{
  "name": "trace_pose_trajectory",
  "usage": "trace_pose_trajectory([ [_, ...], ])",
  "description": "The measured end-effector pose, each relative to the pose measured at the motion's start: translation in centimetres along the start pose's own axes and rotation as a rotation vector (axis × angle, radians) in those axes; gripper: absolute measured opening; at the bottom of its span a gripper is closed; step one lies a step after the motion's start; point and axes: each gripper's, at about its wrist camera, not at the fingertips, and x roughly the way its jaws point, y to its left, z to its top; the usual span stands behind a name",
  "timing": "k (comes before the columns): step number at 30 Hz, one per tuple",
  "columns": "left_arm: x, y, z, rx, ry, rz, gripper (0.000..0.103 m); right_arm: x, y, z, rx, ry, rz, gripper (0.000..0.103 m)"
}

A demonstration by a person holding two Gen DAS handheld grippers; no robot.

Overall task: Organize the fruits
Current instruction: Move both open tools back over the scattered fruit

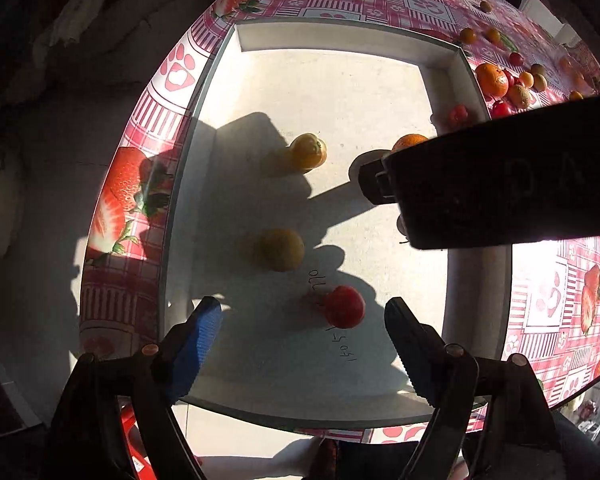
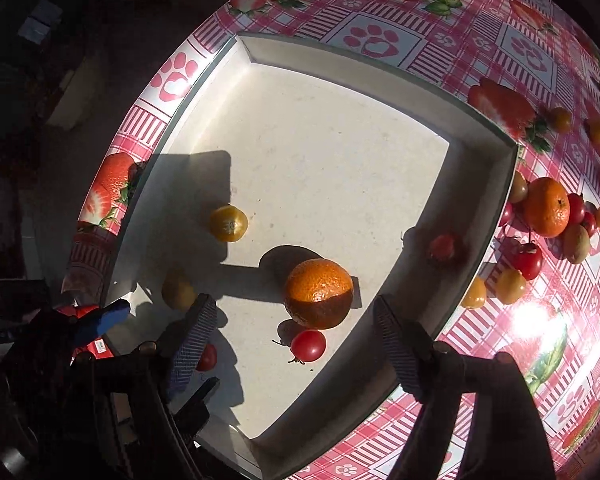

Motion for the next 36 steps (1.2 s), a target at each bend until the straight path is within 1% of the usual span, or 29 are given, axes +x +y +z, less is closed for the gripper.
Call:
trace_pose_trajectory([
  [2,-0.2,0.0,0.0,0.005,0.016,0.013,0.085,-1.0,-0.2,-0.2,0.010,-0.026,0.000,0.086],
  [6,-0.7,-0.8,0.3,0.020,0.033,0.020,0.085,-2.9,-1.7,-1.1,0.055,-0.065,0.010,0.086],
  [9,-1.7,-0.7,-0.2,0.033,0.030,0.013,0.085,-4.3,-4.4,-2.6,0.121,-0.082,0.011,0.086],
  [11,-2.1,-1.3,0.3,0.046,0.026,0.007,0.085,-4.9,-6.4,-3.9,0.174,-0.084,0.001,0.086],
  [15,-3.1,-3.5,1.5,0.084,0.021,-0.011,0.085,-5.7,-10.8,-6.3,0.291,-0.070,-0.017,0.086],
  [17,-3.8,-4.6,2.2,0.106,0.020,-0.032,0.085,-5.8,-12.8,-7.3,0.343,-0.063,-0.044,0.087],
  [20,-5.2,-6.5,4.4,0.123,0.006,-0.089,0.085,-6.1,-15.9,-8.9,0.417,-0.058,-0.067,0.087],
  [23,-6.8,-8.5,6.4,0.138,-0.014,-0.119,0.085,-6.8,-18.5,-10.1,0.462,-0.061,-0.079,0.087],
  [26,-8.0,-10.1,8.8,0.143,-0.028,-0.146,0.085,-7.7,-20.6,-10.4,0.479,-0.070,-0.090,0.087],
  [30,-9.4,-12.0,12.6,0.134,-0.070,-0.172,0.085,-9.4,-23.1,-9.6,0.486,-0.097,-0.103,0.087],
  [32,-9.8,-12.8,14.7,0.136,-0.103,-0.173,0.085,-10.1,-24.3,-8.8,0.489,-0.112,-0.104,0.087],
  [36,-9.6,-14.0,18.7,0.146,-0.155,-0.120,0.085,-11.3,-26.5,-7.0,0.479,-0.138,-0.114,0.087],
])
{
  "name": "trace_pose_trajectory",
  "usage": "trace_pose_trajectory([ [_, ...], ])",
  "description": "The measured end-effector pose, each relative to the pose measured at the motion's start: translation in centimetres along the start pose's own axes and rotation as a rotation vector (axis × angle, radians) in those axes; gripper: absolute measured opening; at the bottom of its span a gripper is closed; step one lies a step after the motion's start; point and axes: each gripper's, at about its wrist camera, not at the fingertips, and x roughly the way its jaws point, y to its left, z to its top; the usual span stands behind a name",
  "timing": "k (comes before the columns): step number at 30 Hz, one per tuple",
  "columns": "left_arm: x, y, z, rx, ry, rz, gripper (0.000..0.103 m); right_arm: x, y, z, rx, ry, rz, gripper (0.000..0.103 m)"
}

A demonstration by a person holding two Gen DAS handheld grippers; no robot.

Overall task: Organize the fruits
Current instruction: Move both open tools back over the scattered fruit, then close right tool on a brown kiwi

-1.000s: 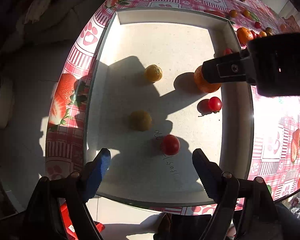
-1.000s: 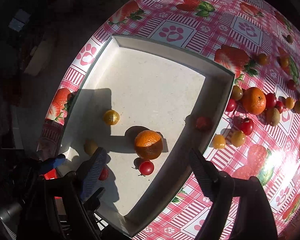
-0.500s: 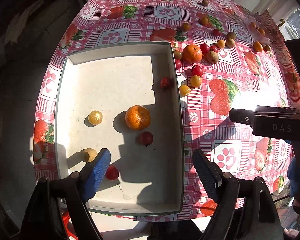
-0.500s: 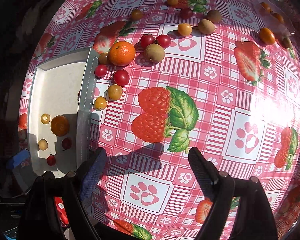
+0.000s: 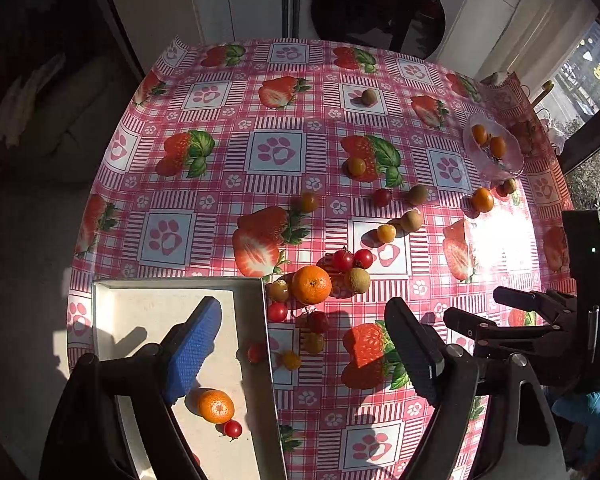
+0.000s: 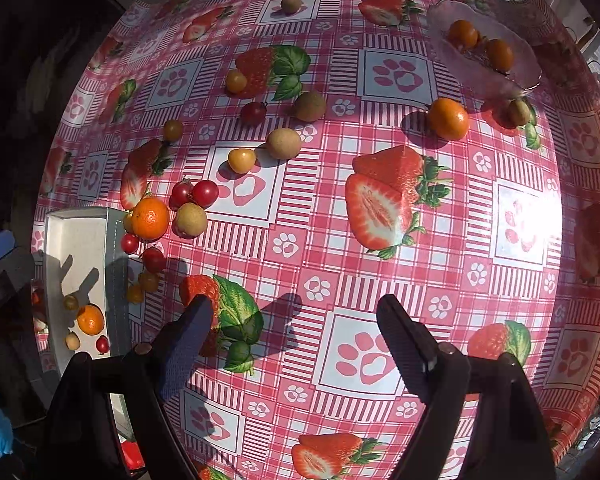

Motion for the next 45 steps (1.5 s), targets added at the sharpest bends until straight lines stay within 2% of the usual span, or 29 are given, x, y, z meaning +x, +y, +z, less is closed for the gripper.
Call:
trace_pose_trajectory([
  [3,1.9,0.2,2.3,-0.013,-0.014,0.074,0.085,0.0,-0.1,2.0,-0.033,-0.023,-0.017,0.087],
  [9,7.4,0.2,4.3,0.000,0.052,0.123,0.085,0.8,-0.7,4.6,-0.069,-0.045,-0.028,0.087],
  [16,12.2,0.2,5.3,-0.019,0.120,0.128,0.085,4.0,-0.3,5.4,-0.129,-0.016,-0.025,0.086],
  [21,14.1,-0.8,6.4,0.014,0.112,0.134,0.085,5.2,-0.8,6.0,-0.118,-0.023,-0.021,0.086],
  [23,14.8,-1.1,6.7,0.030,0.111,0.137,0.085,5.7,-0.7,6.3,-0.129,-0.021,-0.025,0.080],
  [28,16.0,-1.1,7.1,0.023,0.108,0.149,0.085,6.1,0.0,7.2,-0.167,-0.053,-0.017,0.078],
  [33,16.4,-1.2,7.1,0.020,0.092,0.145,0.085,6.2,1.0,8.2,-0.193,-0.078,-0.001,0.069],
  [36,16.4,-1.4,7.1,0.025,0.074,0.150,0.085,6.1,1.3,8.6,-0.188,-0.082,0.040,0.059],
  [37,16.4,-1.5,7.1,0.025,0.069,0.149,0.085,6.0,1.3,8.6,-0.185,-0.087,0.045,0.051],
  [38,16.3,-1.5,7.0,0.022,0.065,0.146,0.084,5.9,1.3,8.7,-0.182,-0.088,0.050,0.039],
  [39,16.4,-1.5,7.0,0.016,0.061,0.136,0.080,5.9,1.2,8.8,-0.174,-0.087,0.056,0.032],
  [40,16.3,-1.4,6.9,0.006,0.058,0.113,0.073,6.1,1.1,8.9,-0.164,-0.080,0.063,0.030],
  [42,16.0,-1.6,6.6,-0.006,0.054,0.075,0.061,6.1,0.6,9.0,-0.140,-0.075,0.092,0.030],
  [44,15.6,-2.2,6.3,0.010,0.047,0.070,0.052,6.1,0.4,8.9,-0.131,-0.075,0.099,0.030],
  [45,15.5,-2.6,6.1,0.021,0.045,0.060,0.041,6.0,0.3,8.7,-0.131,-0.079,0.093,0.030],
])
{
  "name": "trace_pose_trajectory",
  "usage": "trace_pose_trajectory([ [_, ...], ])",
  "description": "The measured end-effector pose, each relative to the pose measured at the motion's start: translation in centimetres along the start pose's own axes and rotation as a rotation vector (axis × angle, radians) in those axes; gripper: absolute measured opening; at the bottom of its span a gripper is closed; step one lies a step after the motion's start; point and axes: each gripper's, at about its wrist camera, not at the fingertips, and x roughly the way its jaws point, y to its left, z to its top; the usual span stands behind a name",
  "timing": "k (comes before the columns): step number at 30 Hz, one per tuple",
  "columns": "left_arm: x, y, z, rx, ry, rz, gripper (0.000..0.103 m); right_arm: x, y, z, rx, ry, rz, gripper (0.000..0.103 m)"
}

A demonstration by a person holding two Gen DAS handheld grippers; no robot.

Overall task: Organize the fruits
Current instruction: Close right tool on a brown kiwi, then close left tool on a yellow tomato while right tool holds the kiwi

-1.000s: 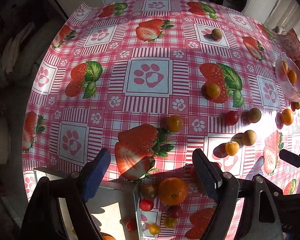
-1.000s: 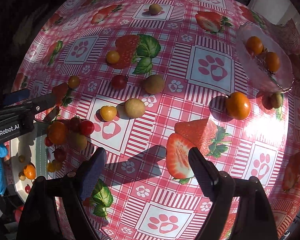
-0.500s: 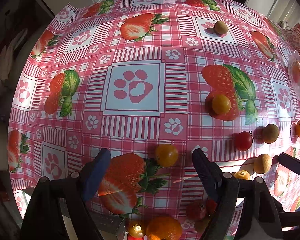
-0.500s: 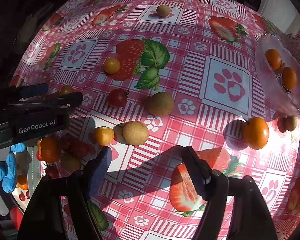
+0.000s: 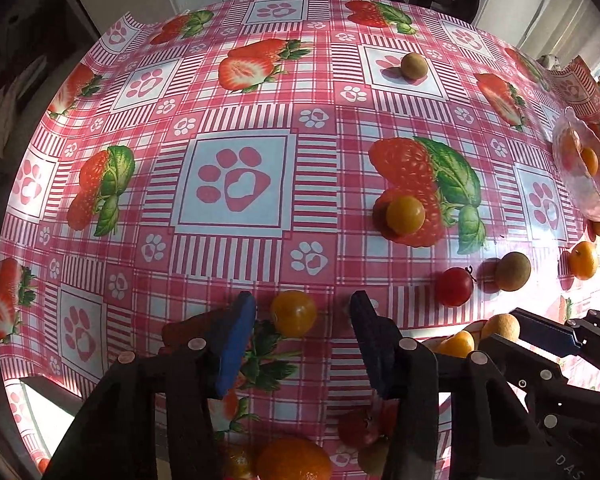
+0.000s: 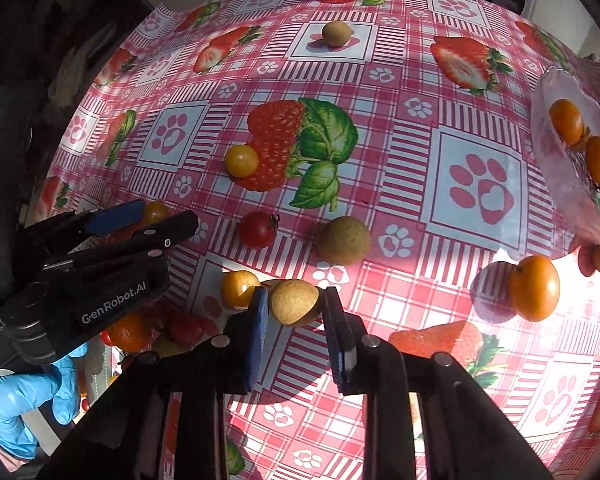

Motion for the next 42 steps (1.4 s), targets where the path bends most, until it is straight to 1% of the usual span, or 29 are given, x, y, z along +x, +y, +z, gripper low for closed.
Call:
trace_pose_trajectory([
  [1,-0.2,-0.4,-0.2,0.011,-0.002,-0.005,0.031,-0.2,-0.1,-0.2,0.003,-0.006,0.000,0.030],
  [3,-0.4,-1.1,-0.4,0.029,-0.002,0.000,0.027,-0.5,-0.4,-0.5,0.019,-0.013,0.009,0.030],
  [8,-1.1,-1.3,-0.8,0.008,-0.007,-0.047,0.027,-1.7,-1.4,-1.6,0.055,-0.019,0.032,0.030],
  [12,-2.2,-0.5,-1.2,-0.005,-0.022,-0.080,0.027,-2.2,-2.0,-2.6,0.093,-0.012,0.050,0.030],
  [16,-3.4,0.1,-1.7,-0.025,-0.037,-0.090,0.027,-2.5,-1.9,-3.8,0.109,-0.004,0.054,0.030],
  [21,-4.9,0.4,-3.0,-0.014,-0.054,-0.103,0.027,-3.1,-1.3,-5.4,0.113,0.003,0.057,0.030],
  [24,-4.9,0.4,-3.8,0.002,-0.043,-0.102,0.027,-3.3,-1.0,-6.4,0.116,0.014,0.056,0.030],
  [27,-4.3,-0.1,-3.4,0.025,-0.035,-0.096,0.028,-3.4,-0.8,-7.3,0.118,0.023,0.051,0.030],
  [28,-3.9,-0.4,-3.1,0.038,-0.030,-0.096,0.035,-3.4,-0.8,-7.6,0.121,0.026,0.050,0.030],
  [29,-3.6,-0.7,-2.8,0.049,-0.026,-0.094,0.048,-3.5,-0.8,-7.8,0.125,0.027,0.050,0.030],
  [30,-3.4,-1.0,-2.6,0.057,-0.038,-0.075,0.077,-3.4,-0.9,-8.0,0.129,0.029,0.052,0.030],
  [31,-3.4,-1.2,-2.5,0.062,-0.066,-0.049,0.085,-3.4,-0.9,-8.2,0.131,0.030,0.053,0.030],
  [32,-3.3,-1.4,-2.4,0.068,-0.081,-0.035,0.085,-3.4,-0.9,-8.3,0.133,0.030,0.053,0.030],
  [34,-2.6,-1.5,-1.9,0.065,-0.059,-0.043,0.085,-3.4,-1.1,-8.5,0.142,0.029,0.057,0.030],
  [39,-0.6,-1.4,-1.2,0.063,-0.028,-0.019,0.084,-3.5,-1.5,-9.0,0.161,0.027,0.067,0.030],
  [41,0.1,-1.5,-1.3,0.073,-0.012,0.000,0.073,-3.6,-1.6,-9.0,0.168,0.024,0.070,0.030],
  [42,0.2,-1.4,-1.4,0.071,-0.015,-0.009,0.069,-3.6,-1.6,-9.0,0.170,0.023,0.073,0.030],
])
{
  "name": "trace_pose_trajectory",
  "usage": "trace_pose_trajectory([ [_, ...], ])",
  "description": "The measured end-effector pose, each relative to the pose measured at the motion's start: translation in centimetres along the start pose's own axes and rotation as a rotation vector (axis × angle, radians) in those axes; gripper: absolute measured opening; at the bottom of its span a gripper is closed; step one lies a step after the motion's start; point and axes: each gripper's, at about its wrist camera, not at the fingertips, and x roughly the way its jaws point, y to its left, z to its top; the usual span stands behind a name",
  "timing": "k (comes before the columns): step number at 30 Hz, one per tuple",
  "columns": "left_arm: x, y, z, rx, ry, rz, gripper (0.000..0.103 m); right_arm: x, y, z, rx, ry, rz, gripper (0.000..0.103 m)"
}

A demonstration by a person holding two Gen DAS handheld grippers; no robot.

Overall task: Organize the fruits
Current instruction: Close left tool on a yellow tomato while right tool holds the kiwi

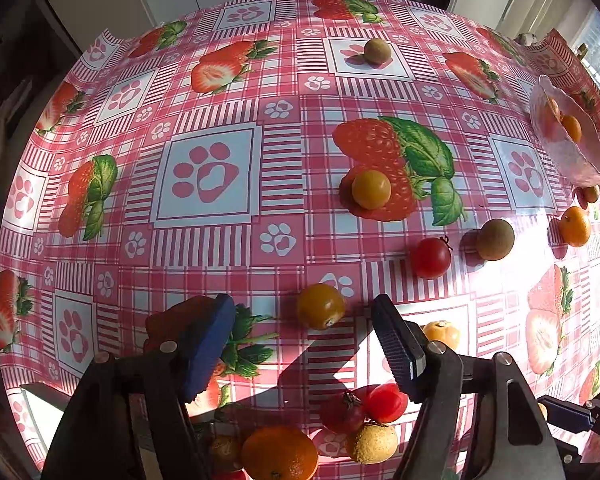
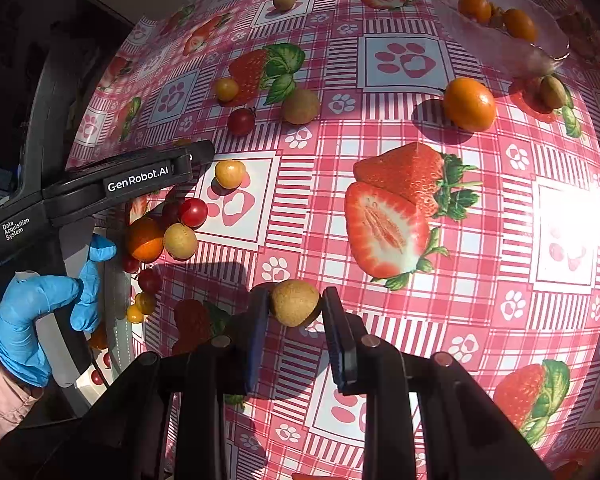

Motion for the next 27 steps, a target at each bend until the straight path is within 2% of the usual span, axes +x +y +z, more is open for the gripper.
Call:
trace_pose_trajectory([
  [2,0.0,0.1,0.0,0.000,-0.008,0.000,0.066,-0.1,0.0,0.0,0.001,-0.002,0.004,0.030],
  [4,-0.1,-0.2,0.3,0.013,-0.015,-0.011,0.044,-0.3,0.0,-0.1,0.001,-0.004,0.006,0.030],
  [7,-0.2,-0.9,0.5,0.032,-0.011,-0.027,0.026,-0.6,-0.2,-0.2,0.005,-0.006,0.004,0.030],
  [20,-5.1,-0.3,-2.9,0.002,-0.045,-0.104,0.026,-2.4,1.3,-1.1,-0.019,-0.016,-0.011,0.030],
  [25,-5.9,0.0,-3.3,0.012,-0.061,-0.098,0.027,-2.9,2.2,-2.0,-0.035,-0.010,-0.022,0.030],
  [26,-5.6,0.0,-3.0,0.012,-0.054,-0.085,0.032,-3.0,2.3,-2.2,-0.036,-0.008,-0.025,0.030],
  [27,-5.1,0.0,-2.7,0.006,-0.048,-0.082,0.061,-3.0,2.4,-2.3,-0.035,-0.006,-0.025,0.030],
])
